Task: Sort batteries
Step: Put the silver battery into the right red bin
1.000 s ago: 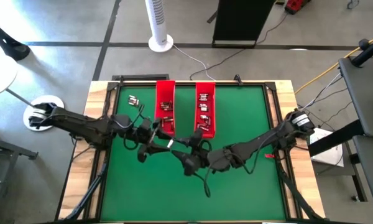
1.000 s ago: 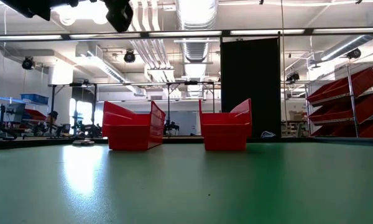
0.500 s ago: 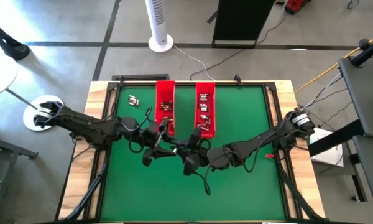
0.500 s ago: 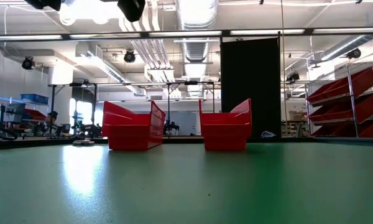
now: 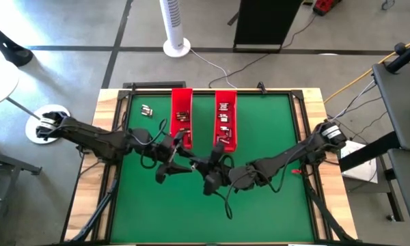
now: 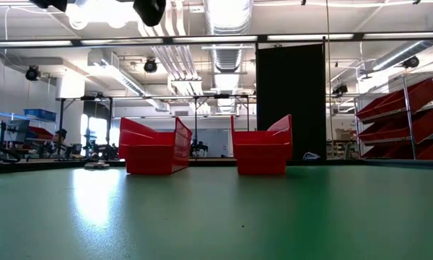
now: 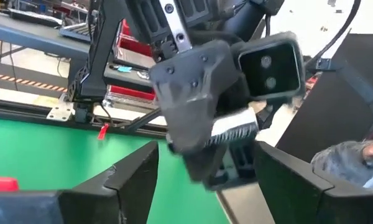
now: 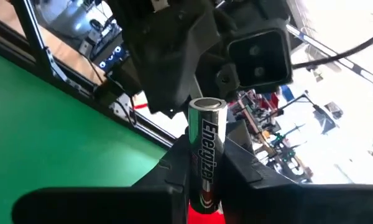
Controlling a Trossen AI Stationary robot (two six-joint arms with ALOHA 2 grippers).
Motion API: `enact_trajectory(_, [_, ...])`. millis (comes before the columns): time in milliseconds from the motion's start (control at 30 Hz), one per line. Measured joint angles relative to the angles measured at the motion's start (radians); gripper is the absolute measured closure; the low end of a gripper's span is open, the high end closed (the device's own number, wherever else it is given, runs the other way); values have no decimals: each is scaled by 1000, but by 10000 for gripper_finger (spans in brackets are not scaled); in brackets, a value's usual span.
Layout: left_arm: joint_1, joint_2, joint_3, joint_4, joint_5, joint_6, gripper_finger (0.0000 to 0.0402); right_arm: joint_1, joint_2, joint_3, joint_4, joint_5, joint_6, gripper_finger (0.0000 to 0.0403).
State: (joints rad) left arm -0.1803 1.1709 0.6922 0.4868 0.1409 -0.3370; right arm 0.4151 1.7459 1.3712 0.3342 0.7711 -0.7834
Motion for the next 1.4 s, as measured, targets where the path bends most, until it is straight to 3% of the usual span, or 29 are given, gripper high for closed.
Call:
enact_trajectory(167, [1,-113,0,-253,-9,63,147,1,-5,26,-126,77,79,359])
enact_trajectory(333, [-19,-253,0,-614,-271,18,152,-34,-5,120,-516,67,315,358])
enact_trajectory(433, [-62,-310,-16,-728,-452,-24,157,-90,0,179,-810,-24,504,358])
enact_trajectory(600, [-167,-387,-108,-728,-641,-50,164,-225,0,255,-1235,-244,754,357])
enact_trajectory(800, [-282,-442,-247,-633,-889,-51,167,-374,12,258,-1352,-501,846,356])
enact_trajectory(1067, [-291,-509,-248,-645,-916,22,167,-450,28,252,-1347,-535,817,356])
enact_trajectory(1400, [-309,-499,-235,-651,-837,25,167,-527,145,246,-1368,-543,762,356])
